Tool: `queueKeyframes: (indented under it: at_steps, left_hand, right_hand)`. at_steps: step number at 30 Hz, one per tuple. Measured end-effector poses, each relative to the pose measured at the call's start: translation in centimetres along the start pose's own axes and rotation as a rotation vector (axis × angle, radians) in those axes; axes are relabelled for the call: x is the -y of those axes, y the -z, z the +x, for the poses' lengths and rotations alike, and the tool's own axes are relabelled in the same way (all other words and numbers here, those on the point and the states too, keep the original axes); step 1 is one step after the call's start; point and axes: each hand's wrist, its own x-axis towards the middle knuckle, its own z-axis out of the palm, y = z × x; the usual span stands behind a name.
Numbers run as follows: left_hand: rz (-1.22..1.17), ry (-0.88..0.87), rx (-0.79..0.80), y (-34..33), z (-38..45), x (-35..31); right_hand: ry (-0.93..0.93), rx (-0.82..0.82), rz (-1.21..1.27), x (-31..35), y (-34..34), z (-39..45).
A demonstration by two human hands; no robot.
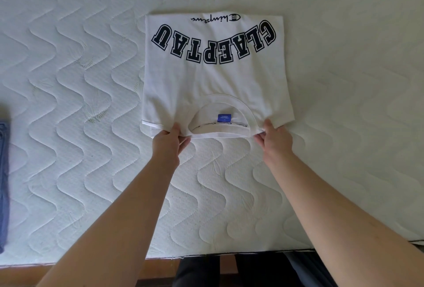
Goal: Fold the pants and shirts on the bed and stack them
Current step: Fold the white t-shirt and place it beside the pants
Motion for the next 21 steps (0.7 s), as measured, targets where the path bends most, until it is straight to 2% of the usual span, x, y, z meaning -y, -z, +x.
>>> queueKeyframes:
  at_steps: [6, 9, 11, 13, 14, 17, 21]
  left_hand:
    - [0.145, -0.18, -0.17, 2.2, 0.3, -0.1]
    - [0.399, -0.319, -0.353, 3.1, 0.5, -0.1]
    - [0.582, -0.518, -0.462, 3.8, 0.9, -0.5]
    - [0.737, -0.684, -0.411, 4.3, 1.8, -1.1]
    - [0.833, -0.693, -0.356, 4.4, 2.4, -1.7]
    - [1.011, -0.563, -0.241, 4.1, 4.3, -3.8]
    - [1.135, -0.446, -0.091, 3.9, 5.1, -6.0]
  right_hand:
    - [0.165, -0.029, -0.441, -0.5, 2.7, 1.7]
    - [0.312, -0.149, -0.702, -0.1, 4.3, 2.5]
    - [0.394, -0.258, -0.689, 0.5, 5.0, 2.8]
    - [0.427, -0.285, -0.598, 1.6, 4.9, 3.6]
    - [0.42, -0.259, -0.607, 2.3, 4.7, 4.2]
    - [0.386, -0.116, -0.806, 4.3, 3.7, 5.9]
    - [0.204, 0.054, -0.909, 5.4, 2.6, 6.5]
